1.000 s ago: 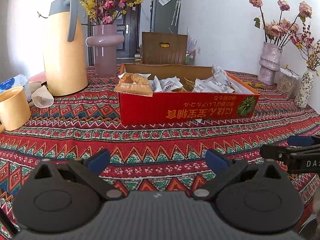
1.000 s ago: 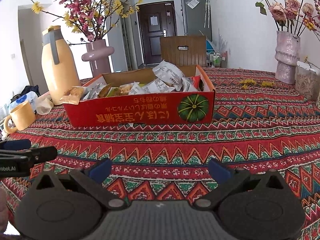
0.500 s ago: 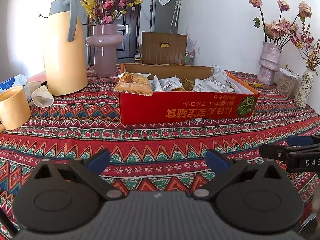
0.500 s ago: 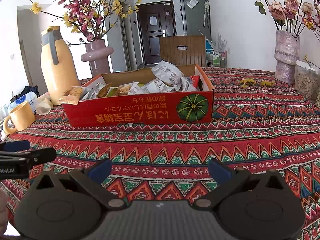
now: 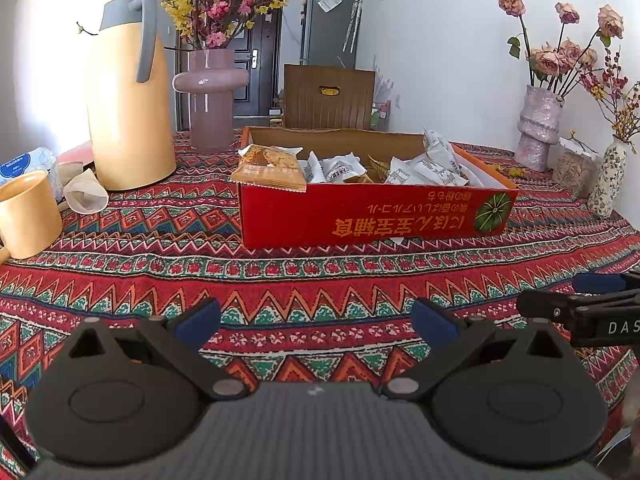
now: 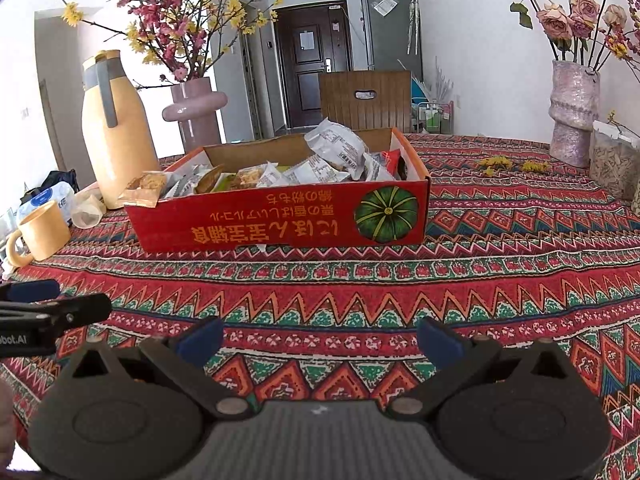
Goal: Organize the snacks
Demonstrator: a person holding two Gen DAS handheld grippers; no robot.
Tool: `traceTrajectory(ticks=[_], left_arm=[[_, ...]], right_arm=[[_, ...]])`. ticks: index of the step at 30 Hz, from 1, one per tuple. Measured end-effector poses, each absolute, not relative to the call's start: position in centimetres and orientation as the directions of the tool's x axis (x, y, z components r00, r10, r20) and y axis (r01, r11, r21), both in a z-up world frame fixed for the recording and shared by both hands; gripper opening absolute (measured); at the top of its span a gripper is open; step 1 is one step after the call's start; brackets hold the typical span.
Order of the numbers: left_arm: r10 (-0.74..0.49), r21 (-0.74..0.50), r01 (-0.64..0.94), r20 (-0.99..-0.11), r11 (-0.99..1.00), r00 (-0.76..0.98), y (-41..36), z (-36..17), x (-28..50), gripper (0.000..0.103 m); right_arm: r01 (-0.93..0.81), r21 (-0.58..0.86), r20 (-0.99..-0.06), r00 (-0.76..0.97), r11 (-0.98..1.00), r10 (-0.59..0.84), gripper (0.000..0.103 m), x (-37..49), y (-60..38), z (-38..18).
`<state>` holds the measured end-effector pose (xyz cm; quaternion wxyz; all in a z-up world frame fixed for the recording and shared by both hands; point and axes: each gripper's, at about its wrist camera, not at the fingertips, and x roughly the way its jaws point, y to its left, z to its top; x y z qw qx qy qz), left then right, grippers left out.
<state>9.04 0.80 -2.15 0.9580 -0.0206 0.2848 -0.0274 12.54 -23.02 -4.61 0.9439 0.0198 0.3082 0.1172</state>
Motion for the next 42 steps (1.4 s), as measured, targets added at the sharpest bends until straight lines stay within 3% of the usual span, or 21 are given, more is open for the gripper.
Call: traceTrajectory(ticks=[42], left_arm=[[-0.073, -0.070, 0.041, -0.540, 0.997, 0.838, 0.75, -2.13, 8.67, 0.103]], right_arm=[[-0.210, 0.110, -0.579, 0.781, 0.971, 0.235, 0.103, 12.50, -22.94, -4.75]])
